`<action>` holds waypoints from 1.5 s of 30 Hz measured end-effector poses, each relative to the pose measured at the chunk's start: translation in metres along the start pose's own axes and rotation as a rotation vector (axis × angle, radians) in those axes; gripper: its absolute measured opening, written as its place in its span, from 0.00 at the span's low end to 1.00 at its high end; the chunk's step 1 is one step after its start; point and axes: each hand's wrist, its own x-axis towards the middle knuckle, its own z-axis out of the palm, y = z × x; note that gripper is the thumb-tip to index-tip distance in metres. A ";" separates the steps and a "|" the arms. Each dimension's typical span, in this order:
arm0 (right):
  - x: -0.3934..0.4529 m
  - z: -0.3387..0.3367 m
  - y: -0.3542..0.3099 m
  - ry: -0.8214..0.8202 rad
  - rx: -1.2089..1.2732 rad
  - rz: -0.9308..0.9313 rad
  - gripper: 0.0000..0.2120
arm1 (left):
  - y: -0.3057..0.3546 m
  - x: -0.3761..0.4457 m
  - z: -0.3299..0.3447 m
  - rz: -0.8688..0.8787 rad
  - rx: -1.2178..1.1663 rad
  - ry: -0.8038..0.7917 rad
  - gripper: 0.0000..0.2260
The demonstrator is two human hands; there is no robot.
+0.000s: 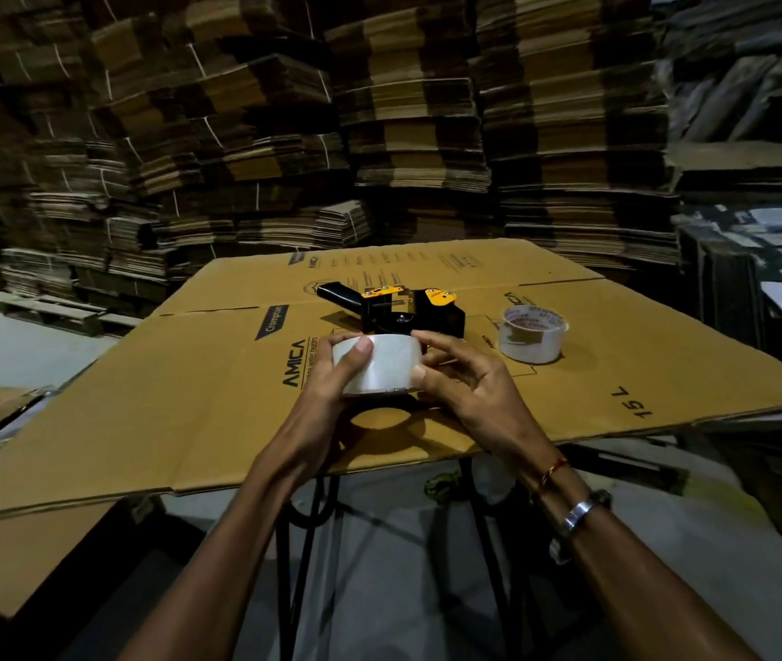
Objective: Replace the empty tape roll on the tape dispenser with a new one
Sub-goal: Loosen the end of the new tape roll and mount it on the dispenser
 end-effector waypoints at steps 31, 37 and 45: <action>0.004 -0.006 0.001 -0.010 0.327 0.113 0.18 | 0.006 -0.004 -0.009 -0.031 -0.191 -0.192 0.49; 0.003 -0.009 0.009 0.019 0.214 0.049 0.10 | 0.004 -0.002 -0.010 -0.045 -0.202 -0.174 0.49; 0.005 -0.002 0.002 0.014 0.081 0.051 0.30 | 0.001 -0.005 -0.001 0.058 -0.034 -0.140 0.37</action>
